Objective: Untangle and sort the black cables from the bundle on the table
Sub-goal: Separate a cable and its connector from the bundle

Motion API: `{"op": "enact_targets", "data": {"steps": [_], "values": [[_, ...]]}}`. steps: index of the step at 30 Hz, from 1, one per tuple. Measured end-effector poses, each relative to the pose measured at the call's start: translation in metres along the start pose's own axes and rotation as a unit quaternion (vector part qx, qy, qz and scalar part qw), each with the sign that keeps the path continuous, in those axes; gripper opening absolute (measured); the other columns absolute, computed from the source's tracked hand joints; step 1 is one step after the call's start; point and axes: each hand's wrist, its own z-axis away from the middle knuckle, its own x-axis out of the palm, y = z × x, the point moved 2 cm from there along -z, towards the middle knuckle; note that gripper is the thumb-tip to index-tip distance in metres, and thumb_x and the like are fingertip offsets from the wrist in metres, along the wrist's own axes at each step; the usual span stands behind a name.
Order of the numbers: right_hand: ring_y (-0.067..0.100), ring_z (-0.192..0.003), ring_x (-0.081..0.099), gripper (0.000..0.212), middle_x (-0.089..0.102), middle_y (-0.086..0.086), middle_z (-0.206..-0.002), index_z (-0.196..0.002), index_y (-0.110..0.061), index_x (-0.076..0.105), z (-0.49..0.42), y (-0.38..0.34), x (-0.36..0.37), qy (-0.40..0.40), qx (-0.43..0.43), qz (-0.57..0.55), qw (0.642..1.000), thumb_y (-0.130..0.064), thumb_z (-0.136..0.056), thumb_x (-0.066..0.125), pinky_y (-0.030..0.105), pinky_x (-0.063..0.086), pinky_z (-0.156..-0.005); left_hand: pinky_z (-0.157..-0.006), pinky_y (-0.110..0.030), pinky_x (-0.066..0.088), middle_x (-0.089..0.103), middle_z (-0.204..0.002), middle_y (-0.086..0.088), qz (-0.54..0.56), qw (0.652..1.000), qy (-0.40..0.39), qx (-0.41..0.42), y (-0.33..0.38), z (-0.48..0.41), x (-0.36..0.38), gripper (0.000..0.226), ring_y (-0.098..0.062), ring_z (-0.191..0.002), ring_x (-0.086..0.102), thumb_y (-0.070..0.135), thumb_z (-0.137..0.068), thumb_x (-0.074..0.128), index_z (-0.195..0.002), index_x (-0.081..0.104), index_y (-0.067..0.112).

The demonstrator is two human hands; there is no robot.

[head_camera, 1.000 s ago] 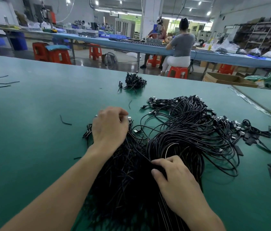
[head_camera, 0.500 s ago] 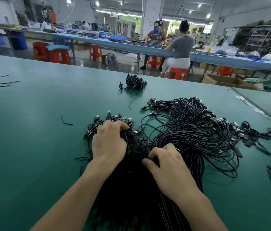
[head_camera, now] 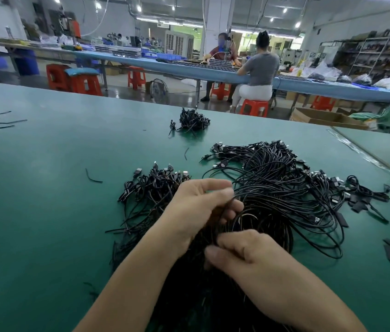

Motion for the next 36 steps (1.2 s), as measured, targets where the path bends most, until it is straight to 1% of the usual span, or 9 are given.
{"op": "enact_targets", "data": {"steps": [4,8,12,17,23,28,30,33,36], "values": [[0.008,-0.063,0.063,0.035,0.067,-0.007,-0.066,-0.078,-0.026,0.075,0.009,0.003,-0.015,-0.099,0.059,-0.148,0.982,-0.055,-0.091,0.060,0.022,0.050,-0.059,-0.056,-0.019,0.051,0.075,-0.075,-0.010,-0.008,0.999,-0.044,0.029,-0.007,0.003,0.007,0.022,-0.012,-0.055,0.062,0.005,-0.090,0.070,-0.111,0.066,0.012],[0.023,-0.077,0.072,0.072,0.075,0.015,-0.084,-0.066,-0.009,0.078,0.011,0.020,-0.029,0.035,0.196,-0.366,0.909,-0.075,-0.066,0.050,0.034,0.058,-0.075,-0.063,-0.021,0.053,0.076,-0.078,-0.012,-0.085,0.993,-0.066,0.051,-0.010,0.007,0.010,0.028,-0.016,-0.062,0.067,0.004,-0.083,0.076,-0.105,0.065,0.016],[0.024,-0.065,0.069,0.066,0.072,0.009,-0.069,-0.079,-0.004,0.070,-0.003,0.047,-0.023,0.205,0.232,-0.298,0.903,-0.066,-0.088,0.048,0.041,0.059,-0.068,-0.063,-0.030,0.048,0.074,-0.077,-0.020,-0.173,0.979,-0.094,0.055,-0.012,0.010,0.013,0.031,-0.022,-0.059,0.060,0.003,-0.073,0.075,-0.092,0.056,0.018],[0.022,-0.062,0.060,0.036,0.067,0.006,-0.067,-0.077,-0.003,0.071,-0.024,0.075,-0.016,0.256,0.236,-0.274,0.897,-0.030,-0.098,0.059,0.036,0.047,-0.058,-0.047,-0.018,0.043,0.072,-0.070,-0.009,-0.289,0.936,-0.201,-0.014,-0.024,0.014,0.016,0.033,-0.011,-0.049,0.058,-0.004,-0.075,0.073,-0.084,0.049,0.016],[0.007,-0.054,0.051,0.020,0.062,-0.007,-0.059,-0.081,-0.022,0.074,-0.020,0.060,-0.032,0.340,0.102,-0.173,0.919,-0.016,-0.096,0.062,0.031,0.043,-0.058,-0.061,-0.032,0.056,0.076,-0.076,-0.010,-0.293,0.953,-0.076,0.004,-0.027,0.006,0.009,0.018,-0.021,-0.064,0.070,0.013,-0.091,0.070,-0.086,0.053,0.015],[-0.003,-0.072,0.062,0.020,0.069,-0.012,-0.080,-0.090,-0.024,0.073,-0.009,-0.012,-0.022,0.189,-0.112,-0.055,0.974,-0.010,-0.095,0.058,0.013,0.047,-0.067,-0.058,-0.012,0.048,0.063,-0.069,0.016,-0.307,0.947,-0.032,0.089,-0.029,0.005,0.007,0.033,0.007,-0.057,0.061,-0.004,-0.088,0.063,-0.086,0.048,0.025],[-0.005,-0.084,0.063,0.018,0.069,-0.018,-0.088,-0.092,-0.022,0.073,-0.005,-0.032,-0.014,0.104,-0.153,-0.027,0.982,-0.013,-0.092,0.058,0.009,0.043,-0.075,-0.065,-0.009,0.046,0.060,-0.080,0.014,-0.309,0.940,-0.021,0.141,-0.029,0.009,0.003,0.035,0.015,-0.065,0.057,0.001,-0.088,0.062,-0.104,0.048,0.029],[-0.003,-0.067,0.057,0.019,0.061,-0.022,-0.075,-0.085,-0.028,0.069,0.002,-0.031,-0.015,-0.027,-0.105,-0.012,0.994,-0.015,-0.096,0.060,0.010,0.040,-0.064,-0.068,-0.019,0.053,0.073,-0.081,-0.003,-0.252,0.946,0.018,0.205,-0.025,0.005,0.001,0.053,-0.004,-0.066,0.064,0.029,-0.092,0.067,-0.138,0.044,0.041],[0.001,-0.052,0.047,0.019,0.056,-0.012,-0.061,-0.086,-0.030,0.067,0.010,-0.014,-0.027,-0.098,-0.015,0.002,0.995,-0.018,-0.097,0.057,0.016,0.039,-0.053,-0.069,-0.026,0.058,0.075,-0.084,0.001,-0.206,0.948,0.092,0.223,-0.024,0.001,0.005,0.018,-0.009,-0.076,0.070,0.031,-0.101,0.057,-0.112,0.069,0.039]]}}
